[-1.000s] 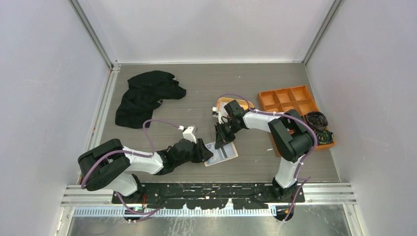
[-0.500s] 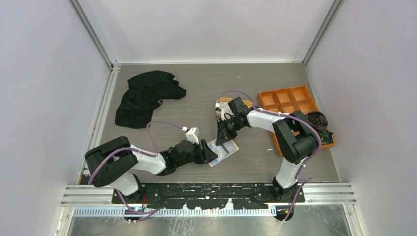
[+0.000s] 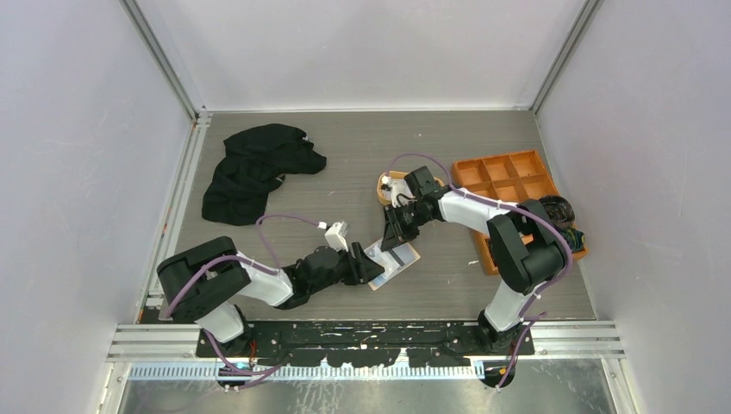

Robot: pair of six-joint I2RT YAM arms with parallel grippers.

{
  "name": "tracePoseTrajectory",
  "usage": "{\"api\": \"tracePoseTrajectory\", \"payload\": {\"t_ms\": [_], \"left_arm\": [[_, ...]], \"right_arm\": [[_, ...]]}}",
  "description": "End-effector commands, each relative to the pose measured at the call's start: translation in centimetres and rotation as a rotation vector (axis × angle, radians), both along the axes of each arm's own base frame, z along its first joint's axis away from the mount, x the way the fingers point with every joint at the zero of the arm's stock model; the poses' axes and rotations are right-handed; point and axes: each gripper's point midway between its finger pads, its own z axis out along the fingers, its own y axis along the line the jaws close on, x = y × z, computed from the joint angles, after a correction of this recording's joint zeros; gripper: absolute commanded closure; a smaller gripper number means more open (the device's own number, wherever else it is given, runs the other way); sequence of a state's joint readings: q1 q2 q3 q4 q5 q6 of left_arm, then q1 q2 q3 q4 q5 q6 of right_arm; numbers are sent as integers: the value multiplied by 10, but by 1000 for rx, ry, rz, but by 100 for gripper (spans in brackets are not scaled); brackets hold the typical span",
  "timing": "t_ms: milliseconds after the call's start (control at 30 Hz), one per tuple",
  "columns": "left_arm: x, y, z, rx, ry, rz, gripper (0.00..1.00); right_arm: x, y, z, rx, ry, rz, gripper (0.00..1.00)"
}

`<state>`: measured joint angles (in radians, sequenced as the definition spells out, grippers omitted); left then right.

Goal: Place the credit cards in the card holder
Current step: Turn over the card slot in the card holder.

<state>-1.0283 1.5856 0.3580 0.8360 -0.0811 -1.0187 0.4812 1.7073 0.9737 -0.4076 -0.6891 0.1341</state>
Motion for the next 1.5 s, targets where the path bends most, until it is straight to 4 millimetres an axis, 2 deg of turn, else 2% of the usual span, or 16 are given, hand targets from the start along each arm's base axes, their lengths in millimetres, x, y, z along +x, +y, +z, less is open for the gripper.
{"api": "tracePoseTrajectory", "payload": {"t_ms": [0, 167, 267, 400, 467, 600, 767, 967, 1133, 1200, 1300, 1467], "left_arm": [[12, -2, 25, -89, -61, 58, 51], [11, 13, 19, -45, -54, 94, 51], [11, 22, 22, -23, -68, 112, 51], [10, 30, 32, -27, -91, 124, 52], [10, 33, 37, -38, -103, 126, 52], [7, 31, 41, -61, -98, 115, 53], [4, 18, 32, -66, -67, 72, 53], [5, 17, 13, -30, -34, 78, 52], [6, 24, 10, 20, -28, 95, 49], [6, 27, 12, 28, -32, 99, 49], [6, 30, 17, 28, -41, 105, 50], [4, 31, 23, 20, -56, 92, 53]], "right_arm": [[13, -5, 19, -37, -113, 18, 81], [15, -10, 23, -59, -165, 52, 79], [15, -16, 32, -68, -235, 108, 78], [6, -24, 33, -98, -293, 215, 86], [1, -24, 28, -113, -281, 240, 90], [-11, -17, 11, -164, -198, 291, 92], [-23, -11, -13, -243, -108, 322, 92], [-28, -4, -23, -307, -70, 337, 91], [-39, 10, -25, -242, 36, 335, 90], [-43, 16, -20, -202, 63, 340, 90], [-41, 22, -2, -146, 44, 352, 90], [-27, 14, 49, -28, -173, 380, 88]]}}
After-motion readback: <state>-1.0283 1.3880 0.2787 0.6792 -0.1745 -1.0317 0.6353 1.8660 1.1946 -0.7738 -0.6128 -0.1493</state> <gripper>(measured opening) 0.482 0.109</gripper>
